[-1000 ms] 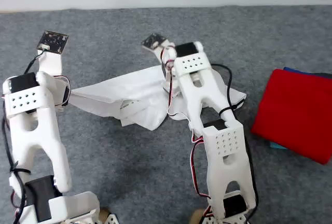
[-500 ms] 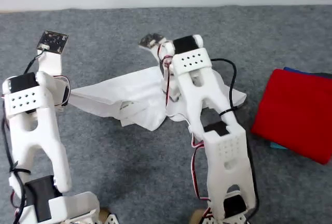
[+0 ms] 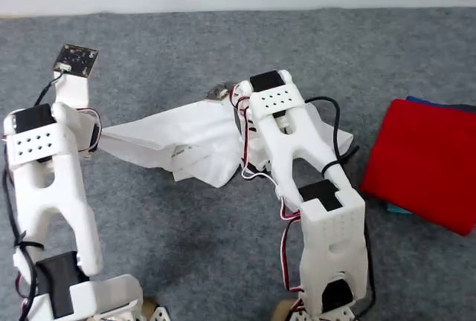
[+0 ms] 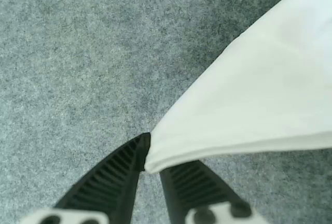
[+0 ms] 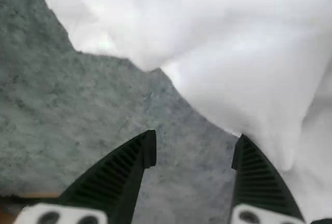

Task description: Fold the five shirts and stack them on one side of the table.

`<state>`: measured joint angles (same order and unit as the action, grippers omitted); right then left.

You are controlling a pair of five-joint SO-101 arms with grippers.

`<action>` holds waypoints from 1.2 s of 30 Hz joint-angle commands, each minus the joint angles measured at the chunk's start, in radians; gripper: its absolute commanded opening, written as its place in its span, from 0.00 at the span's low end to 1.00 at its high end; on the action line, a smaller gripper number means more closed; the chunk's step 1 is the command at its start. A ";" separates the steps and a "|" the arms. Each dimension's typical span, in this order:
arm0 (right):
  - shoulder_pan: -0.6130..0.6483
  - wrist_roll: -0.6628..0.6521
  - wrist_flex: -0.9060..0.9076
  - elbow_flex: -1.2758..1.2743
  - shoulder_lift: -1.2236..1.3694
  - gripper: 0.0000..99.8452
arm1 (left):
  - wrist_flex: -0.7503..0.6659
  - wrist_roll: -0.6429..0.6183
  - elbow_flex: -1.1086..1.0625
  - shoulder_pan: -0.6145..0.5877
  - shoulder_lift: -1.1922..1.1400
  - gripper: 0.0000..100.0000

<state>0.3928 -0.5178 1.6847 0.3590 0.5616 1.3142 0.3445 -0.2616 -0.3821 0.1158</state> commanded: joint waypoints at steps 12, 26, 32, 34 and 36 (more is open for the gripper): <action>-0.056 -0.071 -0.122 0.015 0.180 0.25 | -0.017 -0.005 0.005 -0.005 0.052 0.00; -0.076 -0.072 -0.119 0.150 0.214 0.01 | -0.025 -0.005 -0.038 -0.005 0.054 0.00; -0.091 -0.071 0.035 0.305 0.107 0.01 | 0.014 -0.005 0.013 -0.005 0.080 0.00; -0.093 -0.071 0.084 0.351 0.056 0.01 | 0.040 -0.006 0.050 0.011 0.109 0.00; -0.097 -0.066 0.102 0.377 0.002 0.01 | 0.044 -0.026 0.064 0.038 0.147 0.00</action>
<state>0.3115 -0.5792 1.7415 0.6552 0.6966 1.3433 0.3445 -0.2631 -0.3759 0.1772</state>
